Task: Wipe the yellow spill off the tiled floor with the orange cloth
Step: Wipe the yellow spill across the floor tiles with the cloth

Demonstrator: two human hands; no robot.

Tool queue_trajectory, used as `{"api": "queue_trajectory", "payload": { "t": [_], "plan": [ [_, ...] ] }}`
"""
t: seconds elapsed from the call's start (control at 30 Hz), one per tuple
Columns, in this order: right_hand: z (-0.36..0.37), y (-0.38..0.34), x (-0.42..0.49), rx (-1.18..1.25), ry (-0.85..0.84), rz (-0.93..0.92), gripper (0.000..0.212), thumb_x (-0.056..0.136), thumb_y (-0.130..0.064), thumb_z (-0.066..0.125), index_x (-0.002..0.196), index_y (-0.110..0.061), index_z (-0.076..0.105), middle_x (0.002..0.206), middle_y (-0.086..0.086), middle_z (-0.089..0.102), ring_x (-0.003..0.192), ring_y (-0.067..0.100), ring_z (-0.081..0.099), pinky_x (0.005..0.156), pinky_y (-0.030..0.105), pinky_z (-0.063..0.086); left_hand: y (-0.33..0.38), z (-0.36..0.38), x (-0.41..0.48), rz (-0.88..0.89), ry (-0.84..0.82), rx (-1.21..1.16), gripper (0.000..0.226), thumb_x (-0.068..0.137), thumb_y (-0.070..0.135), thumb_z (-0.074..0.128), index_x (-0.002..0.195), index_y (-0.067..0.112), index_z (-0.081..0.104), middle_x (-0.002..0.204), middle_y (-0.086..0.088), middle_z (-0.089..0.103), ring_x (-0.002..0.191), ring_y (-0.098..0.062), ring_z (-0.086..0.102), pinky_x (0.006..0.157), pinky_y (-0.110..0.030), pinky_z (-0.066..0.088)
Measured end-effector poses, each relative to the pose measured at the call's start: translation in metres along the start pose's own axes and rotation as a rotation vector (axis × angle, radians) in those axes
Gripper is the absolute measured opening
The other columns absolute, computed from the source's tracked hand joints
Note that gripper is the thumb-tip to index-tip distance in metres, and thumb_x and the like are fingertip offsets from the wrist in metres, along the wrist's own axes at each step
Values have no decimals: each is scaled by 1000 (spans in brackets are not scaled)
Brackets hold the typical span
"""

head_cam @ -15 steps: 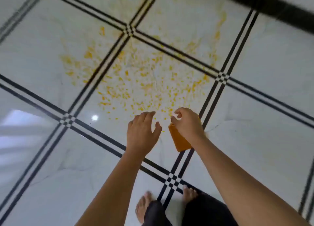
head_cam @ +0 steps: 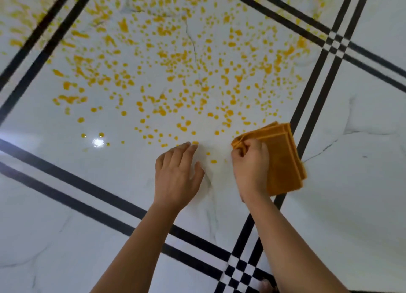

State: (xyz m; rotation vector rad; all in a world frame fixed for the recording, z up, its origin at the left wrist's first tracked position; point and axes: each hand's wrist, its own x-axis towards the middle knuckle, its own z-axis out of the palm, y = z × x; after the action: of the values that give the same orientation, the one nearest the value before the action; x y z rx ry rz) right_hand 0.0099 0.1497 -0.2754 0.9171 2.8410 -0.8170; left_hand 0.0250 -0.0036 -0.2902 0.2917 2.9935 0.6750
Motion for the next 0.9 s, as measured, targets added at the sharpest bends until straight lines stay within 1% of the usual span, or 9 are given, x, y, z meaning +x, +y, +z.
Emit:
{"api": "queue_trajectory", "payload": {
  "t": [0.1, 0.2, 0.27, 0.33, 0.5, 0.6, 0.67, 0.8, 0.9],
  "plan": [
    [10, -28, 1, 180, -170, -100, 9, 88, -16, 59, 90, -8, 64, 90, 4, 54, 88, 20, 53, 73, 26, 38, -10, 0, 5, -71, 57, 7, 45, 84, 33, 46, 119, 9, 59, 122, -10, 61, 107, -28, 57, 93, -36, 33],
    [10, -31, -9, 73, -190, -233, 33, 89, -41, 56, 112, -18, 62, 118, 6, 55, 114, 25, 46, 95, 38, 35, -24, -7, -2, -202, 54, 19, 52, 86, 37, 40, 128, 9, 52, 135, -11, 51, 123, -29, 48, 102, -40, 27],
    [11, -15, -12, -163, -153, -169, 61, 89, -62, 38, 140, -28, 37, 151, 8, 27, 140, 31, 16, 110, 49, 14, -36, -12, -11, -295, 32, 38, 60, 87, 41, 33, 137, 10, 42, 147, -9, 39, 137, -25, 32, 110, -42, 18],
    [27, -9, 0, -322, -147, -185, 71, 87, -70, 22, 148, -36, 8, 158, 10, 0, 143, 35, -7, 111, 56, -1, -45, -13, -21, -343, -8, 52, 66, 88, 46, 26, 145, 14, 28, 154, -5, 24, 143, -17, 13, 114, -39, 5],
    [80, -69, 11, -373, -142, -616, 66, 83, -65, 30, 144, -39, 28, 156, 11, 18, 143, 38, 10, 110, 59, 8, -63, -14, -24, -439, 37, 33, 67, 89, 46, 18, 149, 16, 16, 157, -2, 12, 144, -11, 0, 114, -35, -5],
    [65, -27, -32, -440, -266, -992, 62, 82, -66, 37, 140, -45, 33, 155, 5, 25, 143, 32, 17, 108, 59, 19, -73, -20, -23, -481, 71, 33, 66, 91, 47, 17, 149, 16, 15, 157, -2, 12, 144, -12, 0, 114, -36, -4],
    [53, -6, -9, -472, -243, -1030, 63, 80, -68, 35, 139, -46, 33, 153, 4, 28, 141, 32, 21, 107, 59, 22, -82, -21, -26, -494, 57, 49, 67, 91, 49, 15, 150, 17, 12, 158, 0, 8, 144, -11, -3, 114, -35, -7],
    [81, -89, 59, -420, -71, -579, 66, 81, -69, 28, 142, -42, 29, 156, 6, 21, 143, 36, 13, 109, 60, 12, -94, -21, -17, -527, 63, 59, 69, 90, 50, 12, 150, 17, 9, 158, -1, 5, 145, -14, -4, 114, -37, -7],
    [99, -94, 15, -430, -162, -951, 64, 82, -65, 30, 142, -41, 31, 155, 6, 22, 143, 34, 14, 109, 61, 13, -103, -24, -9, -558, 94, 60, 70, 89, 51, 10, 150, 17, 8, 158, -2, 5, 145, -16, -3, 114, -38, -6]
  ]
}}
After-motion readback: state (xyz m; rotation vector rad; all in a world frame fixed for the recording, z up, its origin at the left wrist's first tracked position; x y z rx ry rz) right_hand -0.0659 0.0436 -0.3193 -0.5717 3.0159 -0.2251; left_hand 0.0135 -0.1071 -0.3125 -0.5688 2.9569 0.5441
